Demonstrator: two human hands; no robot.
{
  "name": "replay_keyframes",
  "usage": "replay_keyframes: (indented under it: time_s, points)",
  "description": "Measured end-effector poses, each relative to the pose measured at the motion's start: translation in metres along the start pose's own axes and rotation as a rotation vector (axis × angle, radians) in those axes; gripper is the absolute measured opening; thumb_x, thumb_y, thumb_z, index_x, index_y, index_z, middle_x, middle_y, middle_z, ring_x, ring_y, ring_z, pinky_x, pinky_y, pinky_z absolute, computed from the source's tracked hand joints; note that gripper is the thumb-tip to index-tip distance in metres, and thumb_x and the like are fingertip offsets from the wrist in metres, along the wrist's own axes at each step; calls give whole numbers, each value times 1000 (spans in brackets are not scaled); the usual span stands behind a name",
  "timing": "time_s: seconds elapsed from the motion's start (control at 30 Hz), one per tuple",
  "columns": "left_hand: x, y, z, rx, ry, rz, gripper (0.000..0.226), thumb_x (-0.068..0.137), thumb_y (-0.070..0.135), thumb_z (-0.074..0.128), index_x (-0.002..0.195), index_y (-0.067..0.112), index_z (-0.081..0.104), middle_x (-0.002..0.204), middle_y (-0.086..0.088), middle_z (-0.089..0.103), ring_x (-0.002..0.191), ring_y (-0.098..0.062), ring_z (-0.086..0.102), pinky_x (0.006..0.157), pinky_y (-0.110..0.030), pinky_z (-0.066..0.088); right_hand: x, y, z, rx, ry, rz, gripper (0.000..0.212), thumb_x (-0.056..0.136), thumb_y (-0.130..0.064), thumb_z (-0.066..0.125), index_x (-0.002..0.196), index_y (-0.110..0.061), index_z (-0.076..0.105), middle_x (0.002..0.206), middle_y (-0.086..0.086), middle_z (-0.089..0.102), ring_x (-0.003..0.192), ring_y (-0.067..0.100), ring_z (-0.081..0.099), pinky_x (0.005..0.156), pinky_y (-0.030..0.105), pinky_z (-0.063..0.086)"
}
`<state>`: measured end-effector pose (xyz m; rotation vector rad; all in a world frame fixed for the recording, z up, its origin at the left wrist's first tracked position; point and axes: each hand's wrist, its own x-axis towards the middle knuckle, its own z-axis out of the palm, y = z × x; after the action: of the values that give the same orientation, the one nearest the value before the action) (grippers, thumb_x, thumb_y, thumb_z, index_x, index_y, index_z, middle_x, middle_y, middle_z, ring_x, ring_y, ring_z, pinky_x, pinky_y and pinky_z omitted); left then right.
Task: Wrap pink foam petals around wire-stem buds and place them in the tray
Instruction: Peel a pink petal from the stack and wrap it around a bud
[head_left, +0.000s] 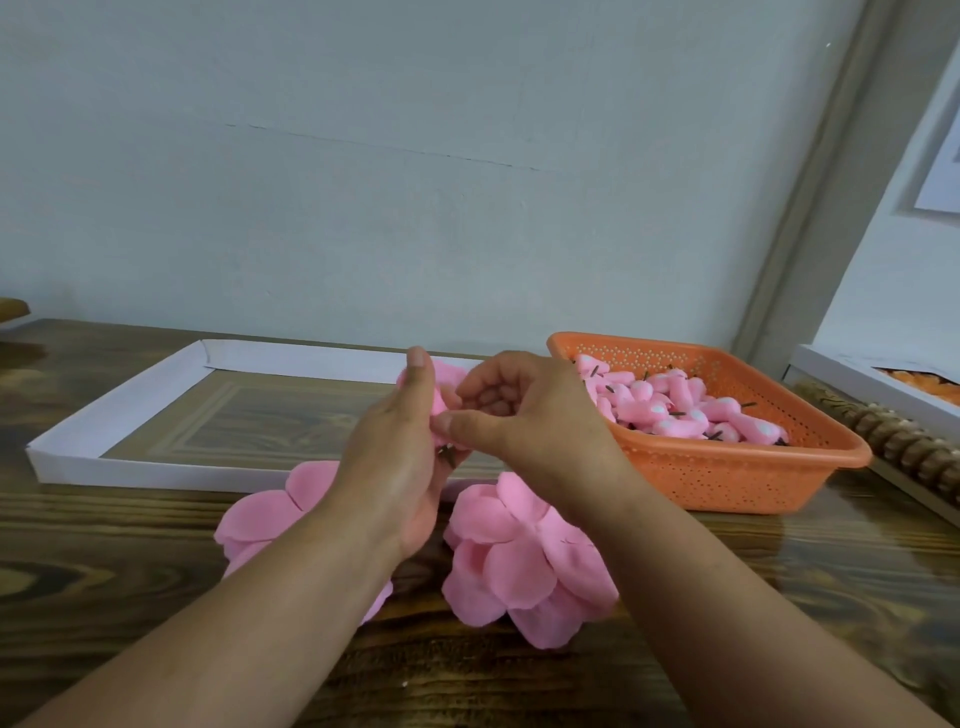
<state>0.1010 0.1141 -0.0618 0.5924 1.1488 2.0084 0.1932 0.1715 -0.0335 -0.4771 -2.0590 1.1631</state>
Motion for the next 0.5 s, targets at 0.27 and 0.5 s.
replay_keyframes:
  time_s: [0.27, 0.5]
  points:
    - [-11, 1, -1, 384, -175, 118, 58, 68, 70, 41, 69, 20, 70, 68, -6, 71, 68, -19, 70, 68, -37, 56, 7, -4, -26, 71, -65, -21, 17, 78, -3, 71, 90, -15, 69, 70, -7, 60, 61, 9, 51, 57, 19, 43]
    - [-14, 6, -3, 579, -273, 169, 59, 67, 74, 35, 59, 25, 67, 50, 12, 55, 52, -9, 53, 53, -18, 44, 7, -3, -45, 65, -376, -59, 32, 75, 4, 63, 101, -12, 70, 77, -1, 69, 72, 22, 59, 66, 35, 49]
